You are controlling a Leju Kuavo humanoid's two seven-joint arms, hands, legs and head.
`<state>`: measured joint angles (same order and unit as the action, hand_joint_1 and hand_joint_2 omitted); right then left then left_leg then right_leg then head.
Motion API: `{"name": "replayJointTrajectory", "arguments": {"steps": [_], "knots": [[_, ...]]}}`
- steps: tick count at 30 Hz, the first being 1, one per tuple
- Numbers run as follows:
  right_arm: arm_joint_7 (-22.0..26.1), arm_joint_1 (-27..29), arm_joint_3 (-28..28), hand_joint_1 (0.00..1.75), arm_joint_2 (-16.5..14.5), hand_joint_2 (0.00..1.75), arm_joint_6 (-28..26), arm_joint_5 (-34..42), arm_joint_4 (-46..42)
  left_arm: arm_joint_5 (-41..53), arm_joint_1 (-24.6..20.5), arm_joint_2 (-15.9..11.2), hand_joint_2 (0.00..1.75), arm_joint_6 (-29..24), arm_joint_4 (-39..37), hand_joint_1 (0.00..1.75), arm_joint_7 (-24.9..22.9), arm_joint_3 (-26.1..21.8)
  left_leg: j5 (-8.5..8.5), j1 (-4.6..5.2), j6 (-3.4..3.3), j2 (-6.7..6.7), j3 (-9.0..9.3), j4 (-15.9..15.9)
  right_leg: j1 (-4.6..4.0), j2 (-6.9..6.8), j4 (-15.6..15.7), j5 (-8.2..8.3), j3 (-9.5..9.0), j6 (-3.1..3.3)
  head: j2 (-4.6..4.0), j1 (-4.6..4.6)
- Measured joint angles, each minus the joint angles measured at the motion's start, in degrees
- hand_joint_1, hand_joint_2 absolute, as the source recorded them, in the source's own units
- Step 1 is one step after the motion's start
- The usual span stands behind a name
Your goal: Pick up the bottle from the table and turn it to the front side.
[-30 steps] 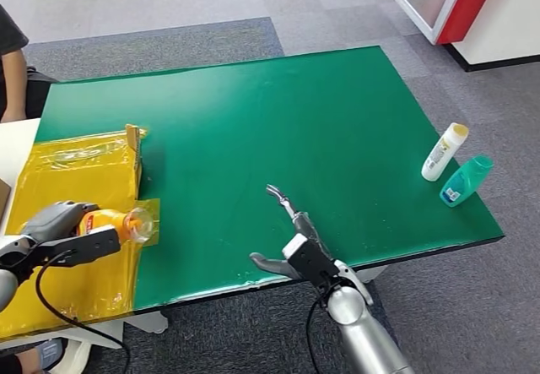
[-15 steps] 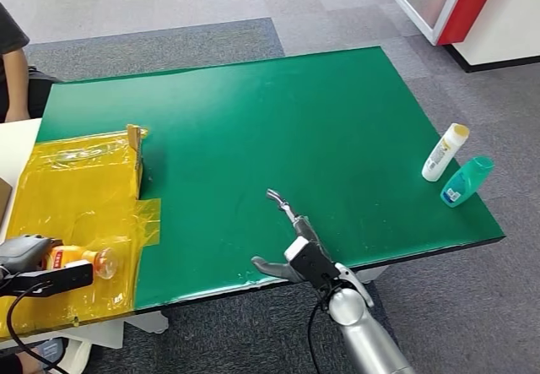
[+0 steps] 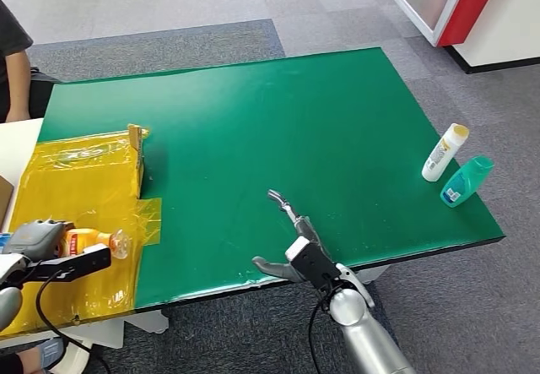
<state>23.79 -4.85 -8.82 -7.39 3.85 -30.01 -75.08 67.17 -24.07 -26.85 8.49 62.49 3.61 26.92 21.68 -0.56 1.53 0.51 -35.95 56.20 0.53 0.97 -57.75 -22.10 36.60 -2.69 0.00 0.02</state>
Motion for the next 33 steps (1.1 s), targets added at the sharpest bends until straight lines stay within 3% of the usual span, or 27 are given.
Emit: {"name": "replayJointTrajectory", "arguments": {"steps": [3,5,7,10,12,20,33], "knots": [[-0.2,0.1,0.2,0.00,0.0,1.75,0.0,-0.5,0.0,3.2,0.4,2.4,1.75,-2.8,-0.1,1.74,-0.5,-1.6,-0.01,0.00,0.00,0.00,-0.01,0.0,0.00,0.00,0.0,0.03,0.01,-0.01,0.00,0.00],[-0.4,0.3,0.4,0.00,0.0,1.75,0.0,-0.9,0.0,5.3,0.6,4.5,1.75,-4.1,-0.1,1.61,-0.9,-2.8,-0.01,0.00,0.00,0.00,-0.02,0.0,0.01,0.01,0.0,0.06,0.01,-0.03,0.00,0.00],[-0.5,0.6,0.5,0.00,0.0,1.75,0.1,-1.2,-0.1,6.7,0.8,6.7,1.75,-4.5,0.1,1.21,-1.1,-4.1,0.00,0.01,-0.01,0.00,-0.02,0.0,0.02,0.01,0.0,0.07,0.01,-0.04,0.00,0.01],[-0.6,1.0,0.7,0.00,0.0,1.75,0.1,-1.6,-0.2,7.4,1.0,9.3,1.75,-4.3,0.3,0.30,-0.6,-6.1,0.02,0.01,-0.02,0.00,-0.03,0.0,0.03,0.01,0.0,0.06,0.01,-0.04,0.00,0.00],[-0.7,1.1,0.8,0.00,0.0,1.75,0.2,-1.8,-0.2,7.8,1.3,10.8,1.75,-4.5,0.3,0.07,-0.3,-7.4,0.03,0.01,-0.02,0.00,-0.03,0.0,0.03,0.02,0.0,0.06,0.02,-0.03,0.00,0.00],[-0.9,1.2,0.9,0.00,-0.1,1.75,0.3,-2.0,-0.2,8.5,2.0,14.3,1.75,-4.9,0.3,0.07,-0.1,-10.2,0.03,0.00,-0.02,-0.01,-0.03,0.0,0.02,0.01,0.0,0.03,0.04,0.00,0.00,0.00],[-0.9,1.4,1.0,0.00,-0.2,1.75,0.3,-2.2,-0.3,8.2,2.2,15.6,1.75,-5.1,0.8,0.00,0.0,-11.5,0.03,0.01,-0.02,-0.01,-0.03,0.0,0.01,0.01,0.0,0.03,0.03,-0.01,0.00,0.01]]}}
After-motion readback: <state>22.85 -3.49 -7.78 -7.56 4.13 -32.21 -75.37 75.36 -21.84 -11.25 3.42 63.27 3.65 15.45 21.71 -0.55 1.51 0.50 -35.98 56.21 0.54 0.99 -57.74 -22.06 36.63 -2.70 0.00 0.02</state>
